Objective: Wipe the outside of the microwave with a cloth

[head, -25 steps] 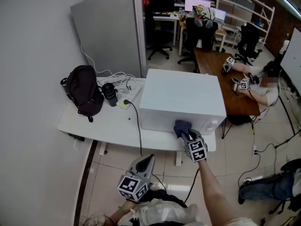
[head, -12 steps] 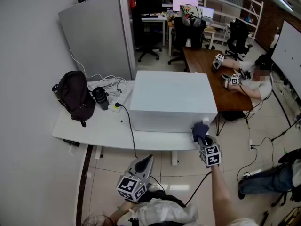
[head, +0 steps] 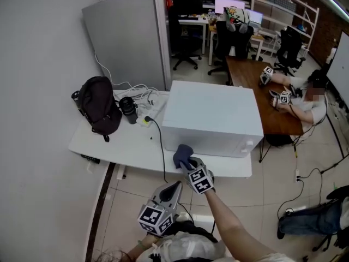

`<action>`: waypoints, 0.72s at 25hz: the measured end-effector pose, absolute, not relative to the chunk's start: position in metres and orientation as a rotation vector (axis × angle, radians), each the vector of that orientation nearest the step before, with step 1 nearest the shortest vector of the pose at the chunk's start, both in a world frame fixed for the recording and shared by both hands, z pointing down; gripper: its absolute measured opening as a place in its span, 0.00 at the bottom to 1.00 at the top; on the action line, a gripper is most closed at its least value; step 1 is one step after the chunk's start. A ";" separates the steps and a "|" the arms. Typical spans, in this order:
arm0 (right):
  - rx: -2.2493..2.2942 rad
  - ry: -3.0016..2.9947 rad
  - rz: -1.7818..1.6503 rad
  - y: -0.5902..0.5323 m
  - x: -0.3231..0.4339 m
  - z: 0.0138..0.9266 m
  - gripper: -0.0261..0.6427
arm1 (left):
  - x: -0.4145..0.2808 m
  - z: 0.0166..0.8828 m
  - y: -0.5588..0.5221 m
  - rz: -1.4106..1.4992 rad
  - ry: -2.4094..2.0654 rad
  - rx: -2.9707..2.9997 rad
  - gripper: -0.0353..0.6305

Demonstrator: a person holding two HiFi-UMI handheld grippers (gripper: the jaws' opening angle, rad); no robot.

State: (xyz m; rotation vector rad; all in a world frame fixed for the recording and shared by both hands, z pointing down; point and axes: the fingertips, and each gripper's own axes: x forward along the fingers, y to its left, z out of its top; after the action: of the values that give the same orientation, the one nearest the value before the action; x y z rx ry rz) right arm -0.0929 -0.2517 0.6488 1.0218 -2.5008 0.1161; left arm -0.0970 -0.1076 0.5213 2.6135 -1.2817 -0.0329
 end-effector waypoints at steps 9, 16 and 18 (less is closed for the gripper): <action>0.943 -2.479 0.110 -0.293 -0.130 0.656 0.16 | -0.136 0.525 -0.101 -0.040 -1.447 2.506 0.03; 1.122 -2.344 0.159 -0.292 -0.011 0.674 0.16 | -0.133 0.525 -0.104 -0.042 -1.438 2.510 0.03; 1.236 -2.276 0.202 -0.290 0.043 0.677 0.16 | -0.124 0.525 -0.105 -0.038 -1.406 2.526 0.03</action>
State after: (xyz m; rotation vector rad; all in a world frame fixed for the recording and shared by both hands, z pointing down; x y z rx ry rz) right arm 0.0426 -0.2902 0.6772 1.2362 -2.2756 0.2023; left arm -0.1243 -0.1048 0.5251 2.5265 -1.4062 -0.0381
